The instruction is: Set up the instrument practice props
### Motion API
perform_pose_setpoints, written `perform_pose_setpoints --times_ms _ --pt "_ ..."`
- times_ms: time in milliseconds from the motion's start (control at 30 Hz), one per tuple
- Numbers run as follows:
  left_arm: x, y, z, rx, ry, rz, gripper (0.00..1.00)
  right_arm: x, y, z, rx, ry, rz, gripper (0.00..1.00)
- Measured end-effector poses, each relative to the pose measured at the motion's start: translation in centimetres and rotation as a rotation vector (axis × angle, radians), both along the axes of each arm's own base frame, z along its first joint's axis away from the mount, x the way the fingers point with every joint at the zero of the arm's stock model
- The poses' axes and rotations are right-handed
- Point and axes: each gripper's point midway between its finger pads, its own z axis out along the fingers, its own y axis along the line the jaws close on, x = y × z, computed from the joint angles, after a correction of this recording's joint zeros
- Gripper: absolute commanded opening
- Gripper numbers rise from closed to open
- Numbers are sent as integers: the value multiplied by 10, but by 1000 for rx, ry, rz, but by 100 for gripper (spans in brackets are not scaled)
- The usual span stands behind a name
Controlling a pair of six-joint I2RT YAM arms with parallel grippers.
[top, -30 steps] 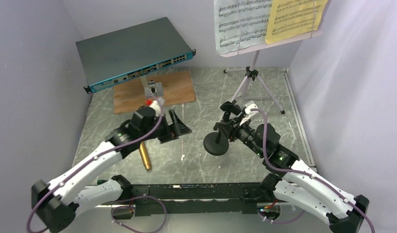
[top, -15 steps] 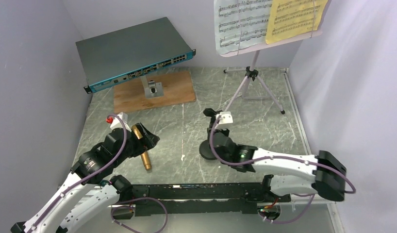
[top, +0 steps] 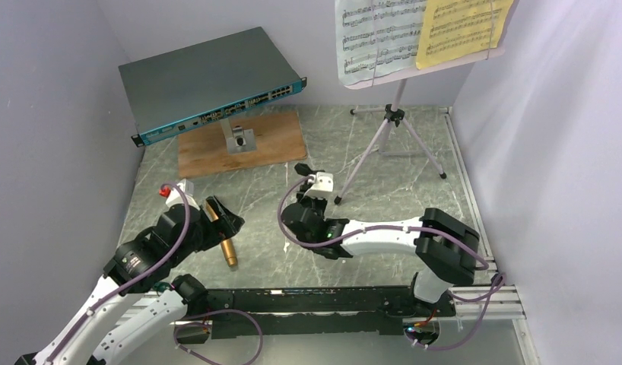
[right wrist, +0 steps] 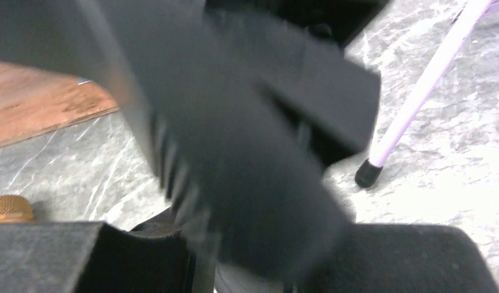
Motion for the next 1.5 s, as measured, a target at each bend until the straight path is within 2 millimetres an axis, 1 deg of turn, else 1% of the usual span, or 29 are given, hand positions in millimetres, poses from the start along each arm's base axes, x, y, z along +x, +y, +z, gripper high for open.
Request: perform_pose_setpoints --times_ms 67,133,167,200,233,300,367,400,467,533,667,767,900,933,1033,1133,1200,1267,1333,1367,1400,1433,1500 --pt "-1 0 -5 4 5 0 94 -4 7 -1 -6 -8 5 17" --pt "-1 1 -11 16 19 2 99 -7 10 -3 -19 -13 6 38" --pt "0 2 -16 27 28 6 99 -9 10 -4 -25 -14 8 46" --pt "1 3 -21 43 39 17 100 -9 11 -4 -25 -15 11 58" --pt "3 5 -27 59 54 31 100 -10 13 -4 -24 -13 20 65" --pt "6 8 -41 98 89 67 100 -11 17 -5 -33 -7 51 79" --pt "10 14 -60 157 139 112 100 -14 21 -8 -51 5 94 91" --pt "11 17 -68 184 163 129 100 -17 24 -10 -64 15 127 95" --pt "14 22 -82 244 209 164 99 -24 27 -14 -91 36 195 99" --pt "19 25 -92 292 241 197 100 -33 30 -15 -108 53 271 100" --pt "29 37 -107 331 272 288 100 -63 31 -8 -112 79 481 100" --pt "35 48 -120 324 288 354 100 -89 25 0 -87 88 630 100" --pt "46 63 -140 296 331 439 99 -125 11 4 -53 110 817 100" --pt "49 65 -144 293 343 451 97 -132 7 5 -45 117 847 100" --pt "62 68 -158 298 371 472 83 -149 -6 6 -12 129 911 100" --pt "70 70 -175 338 407 464 74 -159 -18 9 26 138 932 100" --pt "71 70 -188 368 443 445 66 -163 -24 11 46 143 934 100" --pt "72 71 -190 384 449 431 52 -165 -26 13 58 148 933 100" --pt "73 71 -191 392 449 419 34 -166 -28 12 61 159 932 100" --pt "72 71 -191 396 452 414 27 -167 -30 10 55 168 931 100" --pt "72 70 -190 391 455 409 24 -167 -30 9 49 176 929 100" --pt "71 69 -188 390 461 403 23 -167 -31 9 42 183 928 100" --pt "68 67 -175 379 456 383 22 -167 -31 14 34 191 927 100"
